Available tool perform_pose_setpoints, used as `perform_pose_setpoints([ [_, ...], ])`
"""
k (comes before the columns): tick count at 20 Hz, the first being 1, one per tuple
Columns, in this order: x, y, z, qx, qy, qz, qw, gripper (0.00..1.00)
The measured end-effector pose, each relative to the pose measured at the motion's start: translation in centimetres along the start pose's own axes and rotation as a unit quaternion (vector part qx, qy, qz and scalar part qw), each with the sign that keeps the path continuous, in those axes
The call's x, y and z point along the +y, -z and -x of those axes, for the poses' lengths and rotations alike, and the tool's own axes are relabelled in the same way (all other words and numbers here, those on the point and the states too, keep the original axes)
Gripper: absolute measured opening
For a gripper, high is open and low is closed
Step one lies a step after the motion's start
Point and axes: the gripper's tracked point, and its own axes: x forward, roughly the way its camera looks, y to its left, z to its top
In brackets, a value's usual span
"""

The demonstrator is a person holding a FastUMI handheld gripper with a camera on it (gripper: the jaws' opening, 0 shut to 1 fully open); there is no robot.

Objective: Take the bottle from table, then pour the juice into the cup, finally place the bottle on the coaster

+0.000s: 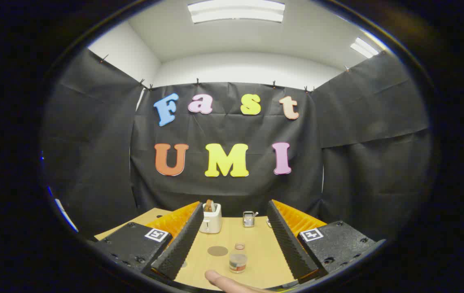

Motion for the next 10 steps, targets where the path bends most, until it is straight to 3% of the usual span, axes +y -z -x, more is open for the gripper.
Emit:
perform_pose_setpoints([
  [10, -0.14, 0.59, -0.53, -0.001, -0.003, 0.011, 1.000, 1.00],
])
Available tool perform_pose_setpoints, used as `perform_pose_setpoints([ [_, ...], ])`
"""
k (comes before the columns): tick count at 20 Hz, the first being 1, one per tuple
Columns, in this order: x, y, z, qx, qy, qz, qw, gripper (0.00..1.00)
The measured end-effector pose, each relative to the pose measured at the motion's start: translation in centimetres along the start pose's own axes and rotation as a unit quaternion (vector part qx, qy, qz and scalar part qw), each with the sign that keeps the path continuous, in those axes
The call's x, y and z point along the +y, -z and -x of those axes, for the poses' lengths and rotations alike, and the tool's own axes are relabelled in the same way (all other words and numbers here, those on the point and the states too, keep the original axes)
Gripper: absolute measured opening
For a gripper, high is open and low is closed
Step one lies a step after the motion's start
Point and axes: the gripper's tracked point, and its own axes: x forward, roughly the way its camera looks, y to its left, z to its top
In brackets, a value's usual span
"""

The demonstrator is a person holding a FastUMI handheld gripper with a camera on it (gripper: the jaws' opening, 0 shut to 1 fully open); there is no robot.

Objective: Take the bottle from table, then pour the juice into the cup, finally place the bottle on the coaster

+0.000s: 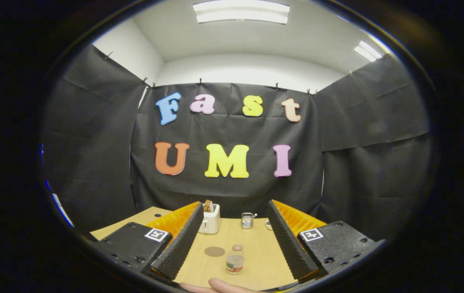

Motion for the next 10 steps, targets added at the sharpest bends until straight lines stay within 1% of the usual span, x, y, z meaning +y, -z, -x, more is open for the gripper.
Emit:
perform_pose_setpoints([
  [6, -0.3, 0.7, -0.7, 0.007, -0.001, -0.002, 1.000, 1.00],
  [10, -0.8, 1.6, -1.4, 0.016, 0.006, -0.008, 1.000, 1.00],
])
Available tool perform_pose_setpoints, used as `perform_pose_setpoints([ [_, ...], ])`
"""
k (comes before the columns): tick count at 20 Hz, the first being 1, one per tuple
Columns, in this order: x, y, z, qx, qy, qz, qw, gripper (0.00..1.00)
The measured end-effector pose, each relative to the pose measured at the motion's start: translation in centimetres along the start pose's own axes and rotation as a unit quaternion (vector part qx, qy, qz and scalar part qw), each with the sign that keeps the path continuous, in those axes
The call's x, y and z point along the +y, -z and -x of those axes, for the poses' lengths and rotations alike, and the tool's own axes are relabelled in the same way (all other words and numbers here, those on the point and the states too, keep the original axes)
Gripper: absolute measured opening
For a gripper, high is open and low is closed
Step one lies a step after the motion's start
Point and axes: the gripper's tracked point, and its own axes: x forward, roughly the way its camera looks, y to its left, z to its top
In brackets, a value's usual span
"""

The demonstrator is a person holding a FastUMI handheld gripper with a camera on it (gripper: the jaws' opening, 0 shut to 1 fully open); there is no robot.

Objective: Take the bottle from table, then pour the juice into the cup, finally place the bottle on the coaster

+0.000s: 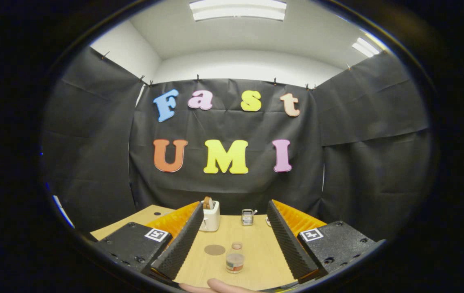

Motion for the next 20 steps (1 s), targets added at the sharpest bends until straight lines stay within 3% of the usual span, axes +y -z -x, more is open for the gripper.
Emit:
perform_pose_setpoints([
  [20, -1.1, 10.9, -4.7, 0.017, 0.016, 0.023, 0.999, 1.00],
])
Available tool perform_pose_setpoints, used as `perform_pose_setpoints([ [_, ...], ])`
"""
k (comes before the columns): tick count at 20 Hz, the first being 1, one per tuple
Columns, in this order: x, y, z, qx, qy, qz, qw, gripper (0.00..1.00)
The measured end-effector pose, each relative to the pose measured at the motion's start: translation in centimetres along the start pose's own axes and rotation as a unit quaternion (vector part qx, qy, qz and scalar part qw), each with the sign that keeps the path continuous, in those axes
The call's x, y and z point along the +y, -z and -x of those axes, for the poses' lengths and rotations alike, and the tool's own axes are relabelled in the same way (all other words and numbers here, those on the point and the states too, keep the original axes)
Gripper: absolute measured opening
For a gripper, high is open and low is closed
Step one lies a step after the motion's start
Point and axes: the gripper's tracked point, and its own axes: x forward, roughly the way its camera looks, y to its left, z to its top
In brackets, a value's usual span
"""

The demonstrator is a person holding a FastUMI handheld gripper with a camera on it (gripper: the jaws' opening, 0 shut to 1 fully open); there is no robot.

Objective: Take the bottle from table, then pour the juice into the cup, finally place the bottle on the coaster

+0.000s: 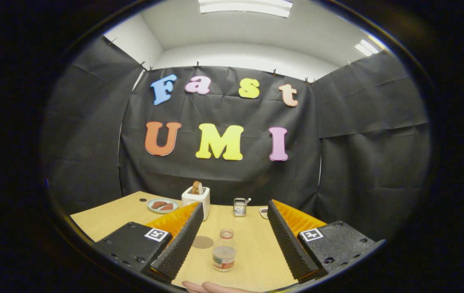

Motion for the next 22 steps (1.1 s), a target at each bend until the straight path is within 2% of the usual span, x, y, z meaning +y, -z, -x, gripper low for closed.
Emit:
perform_pose_setpoints([
  [11, 0.0, 8.6, -3.8, 0.053, 0.003, -0.010, 0.999, 1.00],
  [22, 1.5, 15.4, -7.5, 0.092, -0.012, -0.006, 0.996, 1.00],
])
